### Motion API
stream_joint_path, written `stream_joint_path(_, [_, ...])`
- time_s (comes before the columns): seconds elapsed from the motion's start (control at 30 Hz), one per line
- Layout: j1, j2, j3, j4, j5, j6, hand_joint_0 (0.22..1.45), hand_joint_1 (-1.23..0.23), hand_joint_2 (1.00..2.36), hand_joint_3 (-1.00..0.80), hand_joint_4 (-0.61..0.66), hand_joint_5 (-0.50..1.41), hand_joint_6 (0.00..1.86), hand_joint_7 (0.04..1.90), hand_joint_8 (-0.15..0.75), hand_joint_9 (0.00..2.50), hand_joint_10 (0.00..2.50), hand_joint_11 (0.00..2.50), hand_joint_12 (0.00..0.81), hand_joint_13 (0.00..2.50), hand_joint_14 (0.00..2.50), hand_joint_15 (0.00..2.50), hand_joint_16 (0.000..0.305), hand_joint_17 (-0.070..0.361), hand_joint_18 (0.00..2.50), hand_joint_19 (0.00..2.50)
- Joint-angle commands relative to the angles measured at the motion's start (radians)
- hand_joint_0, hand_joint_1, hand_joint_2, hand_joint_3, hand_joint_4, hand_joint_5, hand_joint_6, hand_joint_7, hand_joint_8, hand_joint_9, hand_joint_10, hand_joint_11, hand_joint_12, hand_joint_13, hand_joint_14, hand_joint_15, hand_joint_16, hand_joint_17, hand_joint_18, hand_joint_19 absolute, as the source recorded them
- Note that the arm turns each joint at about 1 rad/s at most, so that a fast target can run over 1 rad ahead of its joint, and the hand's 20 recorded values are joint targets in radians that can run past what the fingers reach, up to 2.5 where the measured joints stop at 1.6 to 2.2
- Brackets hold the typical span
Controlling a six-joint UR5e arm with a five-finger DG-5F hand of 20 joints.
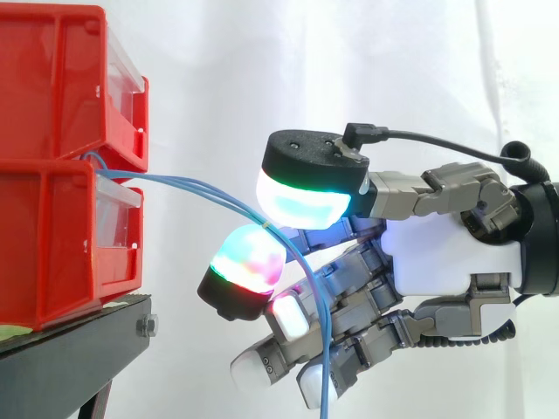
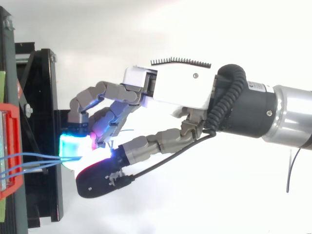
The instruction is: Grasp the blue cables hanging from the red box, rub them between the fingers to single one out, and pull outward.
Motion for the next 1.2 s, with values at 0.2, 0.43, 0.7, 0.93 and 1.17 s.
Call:
stream_joint_path(0.2, [0.006, 0.001, 0.001, -0.006, 0.004, 0.010, 0.55, -0.74, 1.00, -0.50, 0.24, -0.16, 0.85, 1.00, 0.400, 0.94, 0.02, 0.75, 0.478, 0.76, 0.01, 0.40, 0.066, 0.148, 0.84, 0.48])
stream_joint_path(0.43, [0.006, 0.001, 0.001, -0.006, 0.004, 0.010, 0.61, -0.81, 1.00, -0.44, 0.22, -0.16, 0.88, 1.03, 0.396, 0.97, 0.01, 0.78, 0.467, 0.77, 0.01, 0.40, 0.063, 0.141, 0.85, 0.48])
stream_joint_path(0.7, [0.007, 0.001, 0.001, -0.006, 0.004, 0.011, 0.65, -0.83, 1.01, -0.27, 0.11, -0.16, 0.92, 1.11, 0.403, 0.99, 0.02, 0.80, 0.469, 0.80, 0.01, 0.40, 0.063, 0.142, 0.88, 0.47])
stream_joint_path(0.93, [0.007, 0.001, 0.001, -0.006, 0.004, 0.022, 0.74, -0.92, 1.01, -0.39, 0.09, -0.18, 0.92, 1.09, 0.380, 0.92, 0.02, 0.79, 0.474, 0.80, 0.01, 0.39, 0.063, 0.141, 0.91, 0.43])
stream_joint_path(1.17, [0.007, 0.002, 0.001, -0.006, 0.004, 0.029, 0.75, -0.93, 1.00, -0.50, 0.16, -0.18, 0.91, 1.00, 0.371, 0.90, 0.02, 0.78, 0.467, 0.80, 0.01, 0.38, 0.063, 0.141, 0.92, 0.39])
